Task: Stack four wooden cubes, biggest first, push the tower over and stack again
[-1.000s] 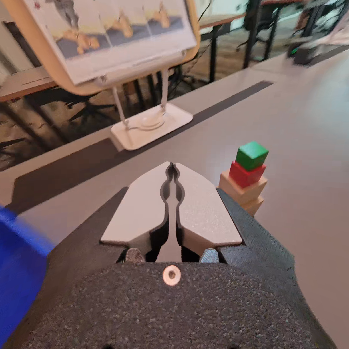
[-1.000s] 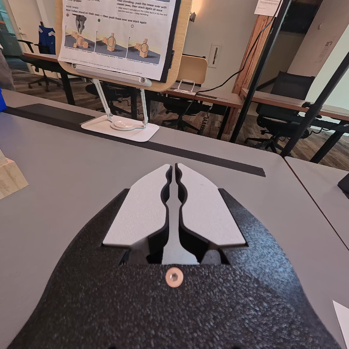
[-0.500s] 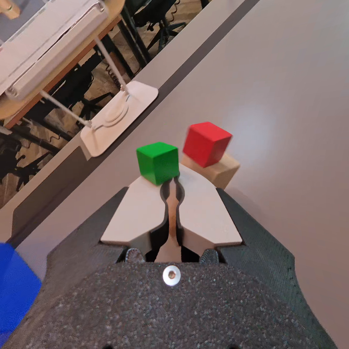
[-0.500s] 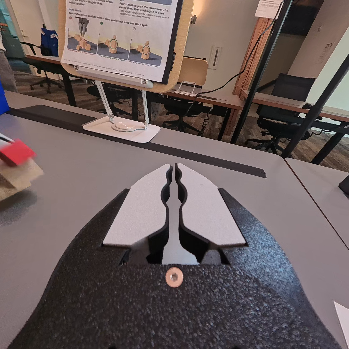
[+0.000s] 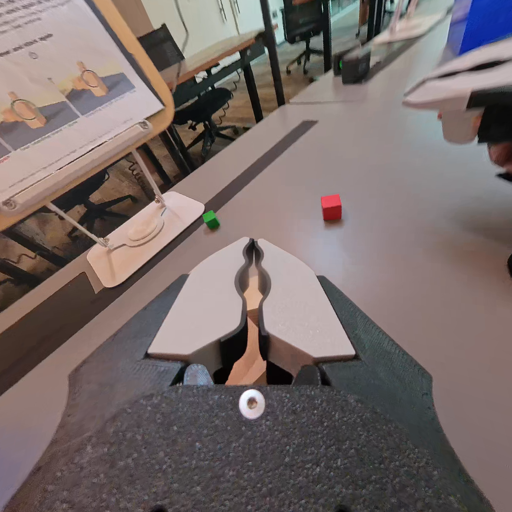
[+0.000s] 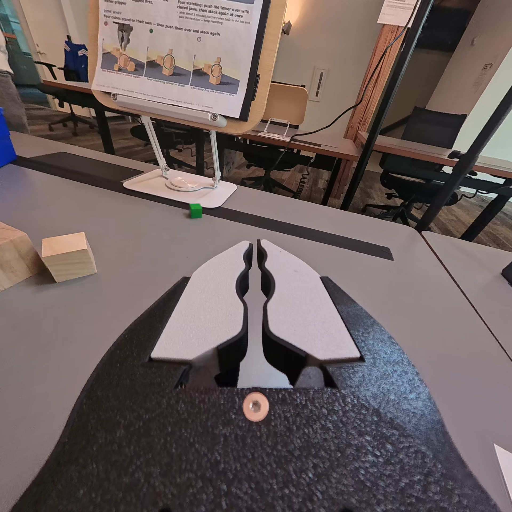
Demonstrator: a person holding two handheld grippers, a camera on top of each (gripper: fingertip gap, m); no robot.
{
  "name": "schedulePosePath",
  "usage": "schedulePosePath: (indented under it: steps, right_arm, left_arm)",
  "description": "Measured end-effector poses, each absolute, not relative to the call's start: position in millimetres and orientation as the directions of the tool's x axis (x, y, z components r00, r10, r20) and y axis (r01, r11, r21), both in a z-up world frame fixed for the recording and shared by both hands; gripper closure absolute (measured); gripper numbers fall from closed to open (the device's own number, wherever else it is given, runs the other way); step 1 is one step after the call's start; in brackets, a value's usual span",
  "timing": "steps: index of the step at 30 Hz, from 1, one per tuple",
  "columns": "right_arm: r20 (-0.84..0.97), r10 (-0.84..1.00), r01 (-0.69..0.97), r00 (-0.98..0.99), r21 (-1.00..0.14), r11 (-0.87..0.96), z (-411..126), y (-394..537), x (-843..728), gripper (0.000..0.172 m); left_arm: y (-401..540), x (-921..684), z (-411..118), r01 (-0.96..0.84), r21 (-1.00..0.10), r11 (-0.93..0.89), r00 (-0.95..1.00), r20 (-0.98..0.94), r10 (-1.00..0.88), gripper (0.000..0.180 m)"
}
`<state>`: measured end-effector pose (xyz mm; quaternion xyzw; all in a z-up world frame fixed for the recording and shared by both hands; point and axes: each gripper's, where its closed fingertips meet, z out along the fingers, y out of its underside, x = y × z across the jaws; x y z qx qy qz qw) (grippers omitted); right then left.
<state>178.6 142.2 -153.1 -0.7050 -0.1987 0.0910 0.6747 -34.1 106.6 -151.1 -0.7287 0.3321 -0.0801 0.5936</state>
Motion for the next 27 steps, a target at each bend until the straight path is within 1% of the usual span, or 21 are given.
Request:
schedulePosePath:
  steps: [2, 4, 8, 10, 13, 17, 20, 23, 27]
  right_arm:
    - [0.135, 0.404, 0.152, 0.905, -0.988, -0.009, -152.8, 142.1, 178.8, 0.169]
    - [0.135, 0.405, 0.152, 0.904, -0.988, -0.011, -153.6, 142.2, 178.7, 0.169]
    - [0.139, 0.407, 0.159, 0.903, -0.987, -0.015, -155.7, 142.7, 177.6, 0.169]
    - [0.139, 0.409, 0.159, 0.902, -0.987, -0.017, -156.6, 142.8, 177.4, 0.168]
    - [0.134, 0.410, 0.154, 0.902, -0.988, -0.016, -156.2, 142.5, 178.2, 0.168]
    - [0.124, 0.414, 0.146, 0.902, -0.989, -0.021, -157.1, 143.2, 179.1, 0.165]
    - [0.123, 0.429, 0.147, 0.895, -0.989, -0.023, -158.4, 142.6, 176.4, 0.162]
    - [0.126, 0.467, 0.155, 0.875, -0.988, -0.024, -160.3, 140.4, 168.1, 0.151]
    - [0.103, 0.592, 0.171, 0.799, -0.983, -0.060, -166.3, 132.3, 139.1, 0.121]
  left_arm:
    - [110.5, -51.5, -138.1, -0.281, -0.957, -0.074, 0.806, -0.193, -0.560, 0.180]
    - [115.9, -72.0, -129.3, -0.174, -0.981, -0.081, 0.832, -0.103, -0.545, 0.176]
    - [121.1, -107.4, -128.7, 0.004, -0.996, -0.084, 0.816, 0.052, -0.576, 0.176]
    - [121.4, -119.4, -137.3, 0.024, -0.998, -0.064, 0.785, 0.058, -0.617, 0.178]
    - [128.8, -134.7, -158.2, -0.020, -0.997, -0.081, 0.776, 0.035, -0.629, 0.179]
    - [135.0, -139.1, -170.2, 0.055, -0.989, -0.134, 0.755, 0.129, -0.643, 0.178]
    - [135.9, -136.6, -175.3, 0.055, -0.987, -0.148, 0.750, 0.139, -0.647, 0.177]
    - [135.3, -133.6, -173.7, 0.035, -0.991, -0.126, 0.750, 0.109, -0.652, 0.173]
    - [131.2, -131.9, -165.4, 0.047, -0.995, -0.082, 0.737, 0.090, -0.670, 0.157]
